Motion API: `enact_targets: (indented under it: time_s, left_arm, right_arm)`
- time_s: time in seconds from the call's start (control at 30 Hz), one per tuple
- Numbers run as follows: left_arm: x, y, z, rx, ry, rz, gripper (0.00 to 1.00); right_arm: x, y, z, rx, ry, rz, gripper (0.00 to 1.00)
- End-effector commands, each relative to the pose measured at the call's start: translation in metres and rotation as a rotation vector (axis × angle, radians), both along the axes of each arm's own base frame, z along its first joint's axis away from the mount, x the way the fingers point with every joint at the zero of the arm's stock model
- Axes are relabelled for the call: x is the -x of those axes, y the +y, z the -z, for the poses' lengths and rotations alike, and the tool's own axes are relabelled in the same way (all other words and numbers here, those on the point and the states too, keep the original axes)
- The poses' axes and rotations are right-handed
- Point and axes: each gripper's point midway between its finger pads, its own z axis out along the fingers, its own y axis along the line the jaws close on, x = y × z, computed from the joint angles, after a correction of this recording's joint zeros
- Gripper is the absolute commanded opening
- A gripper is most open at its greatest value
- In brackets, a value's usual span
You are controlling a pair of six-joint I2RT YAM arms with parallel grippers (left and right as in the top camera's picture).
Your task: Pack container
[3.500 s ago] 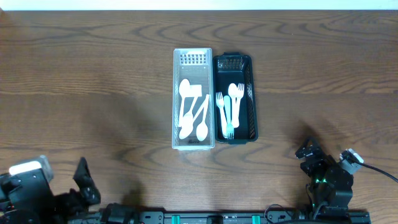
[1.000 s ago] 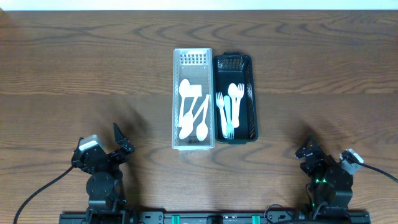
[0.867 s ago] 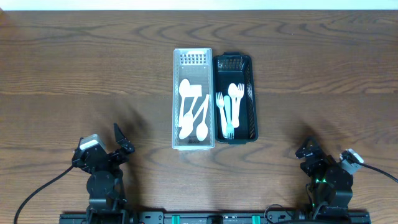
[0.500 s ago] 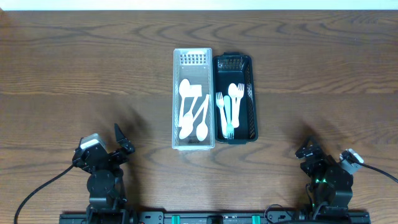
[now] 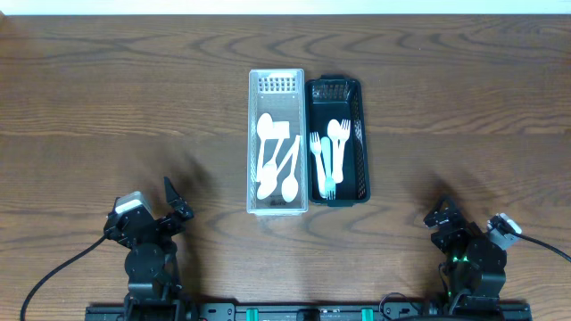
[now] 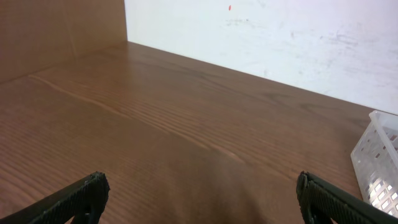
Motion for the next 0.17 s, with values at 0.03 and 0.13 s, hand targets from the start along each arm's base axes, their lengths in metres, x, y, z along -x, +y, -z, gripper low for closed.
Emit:
enact_targets:
  time_s: [0.03, 0.13]
  left_arm:
    - [0.0004, 0.0024, 0.0167, 0.005, 0.038, -0.015, 0.98]
    - [0.0004, 0.0024, 0.0167, 0.005, 0.038, -0.015, 0.98]
  right_arm:
    - [0.0001, -0.0003, 0.0001, -0.002, -0.005, 0.007, 0.99]
    - [0.0001, -0.0003, 0.0001, -0.002, -0.005, 0.007, 0.99]
